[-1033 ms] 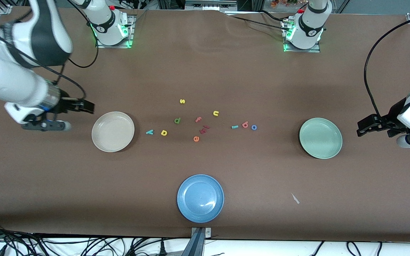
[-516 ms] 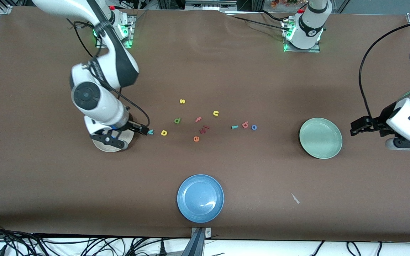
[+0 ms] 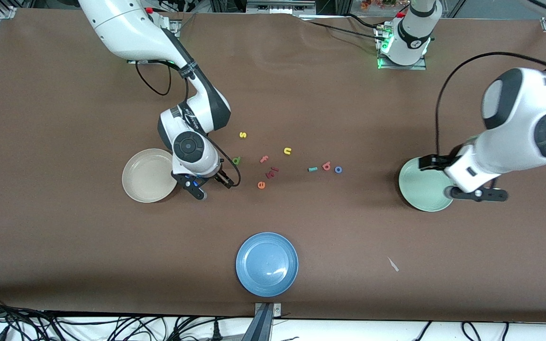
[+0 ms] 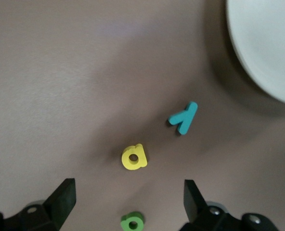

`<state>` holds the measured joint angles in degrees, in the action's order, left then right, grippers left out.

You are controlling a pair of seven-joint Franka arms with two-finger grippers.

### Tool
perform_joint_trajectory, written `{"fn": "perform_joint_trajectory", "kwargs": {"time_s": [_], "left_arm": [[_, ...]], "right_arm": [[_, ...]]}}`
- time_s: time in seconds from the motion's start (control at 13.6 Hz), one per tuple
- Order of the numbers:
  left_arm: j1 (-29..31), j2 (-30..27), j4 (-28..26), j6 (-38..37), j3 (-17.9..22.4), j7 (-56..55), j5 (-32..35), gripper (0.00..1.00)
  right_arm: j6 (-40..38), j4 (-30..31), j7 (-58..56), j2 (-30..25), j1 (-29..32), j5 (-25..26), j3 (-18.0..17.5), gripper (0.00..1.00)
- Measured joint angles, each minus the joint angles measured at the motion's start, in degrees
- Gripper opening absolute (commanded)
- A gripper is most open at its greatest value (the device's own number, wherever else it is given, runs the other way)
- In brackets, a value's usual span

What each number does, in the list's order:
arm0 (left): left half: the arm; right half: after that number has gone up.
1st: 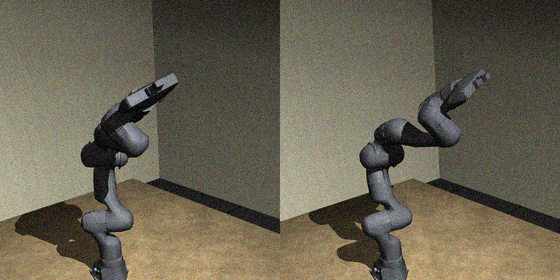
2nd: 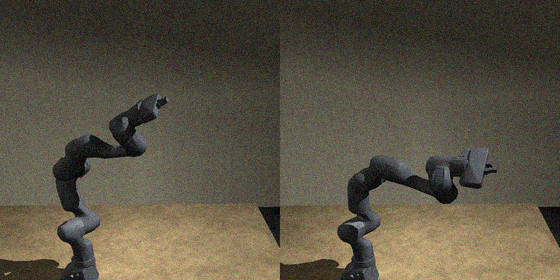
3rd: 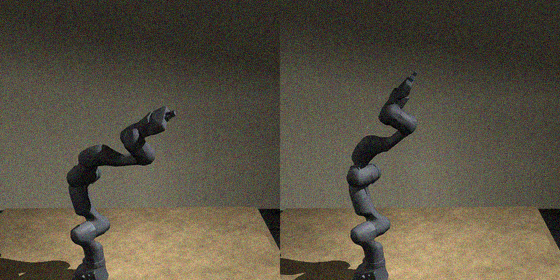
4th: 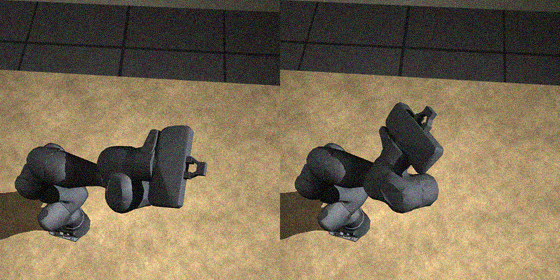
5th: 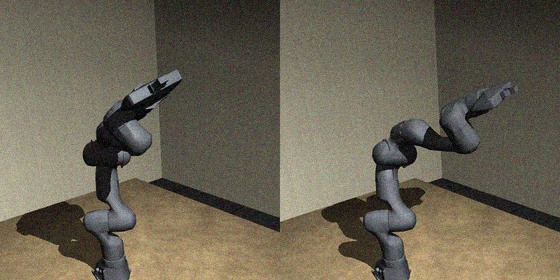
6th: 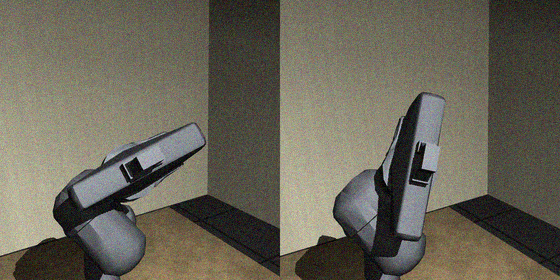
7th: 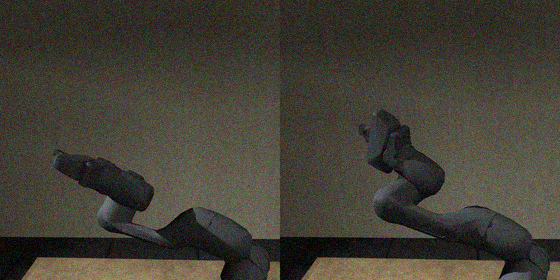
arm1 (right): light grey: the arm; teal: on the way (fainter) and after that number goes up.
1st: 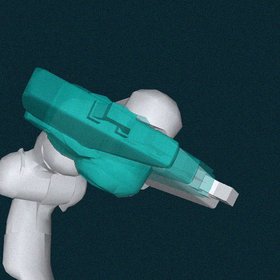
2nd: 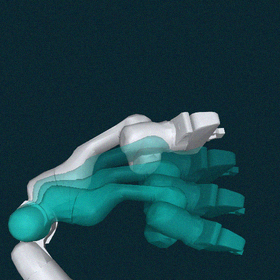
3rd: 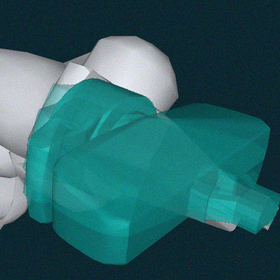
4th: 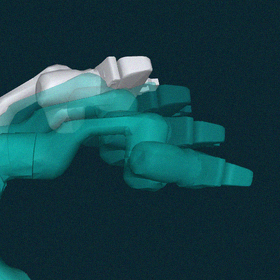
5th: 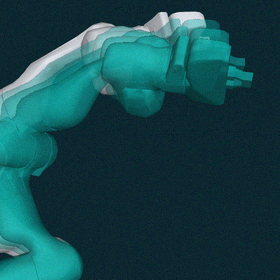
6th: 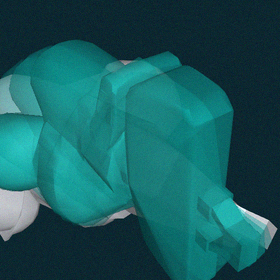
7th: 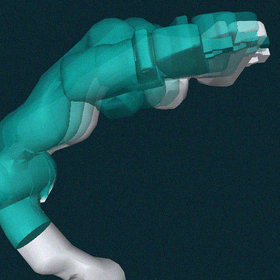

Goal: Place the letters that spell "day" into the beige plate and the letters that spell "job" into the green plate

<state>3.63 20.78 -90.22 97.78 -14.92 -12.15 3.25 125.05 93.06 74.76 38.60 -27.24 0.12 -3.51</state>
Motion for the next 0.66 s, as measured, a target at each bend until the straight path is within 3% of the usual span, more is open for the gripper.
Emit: {"fn": "perform_joint_trajectory", "kwargs": {"time_s": [0.07,0.22,0.66], "left_arm": [[-1.62,0.76,-0.63,0.09,-0.05,-3.81,-1.02,1.00],[-3.84,2.36,-1.86,2.37,-0.04,-10.22,-6.23,1.00],[-10.88,4.18,-16.05,25.72,-0.10,-35.45,-9.02,0.99]], "right_arm": [[0.16,-0.04,2.20,0.17,0.02,0.01,0.14,0.82],[0.71,-0.09,5.08,0.54,0.10,0.02,0.43,0.73],[4.05,-0.10,8.60,3.04,0.05,0.02,0.47,0.69]]}}
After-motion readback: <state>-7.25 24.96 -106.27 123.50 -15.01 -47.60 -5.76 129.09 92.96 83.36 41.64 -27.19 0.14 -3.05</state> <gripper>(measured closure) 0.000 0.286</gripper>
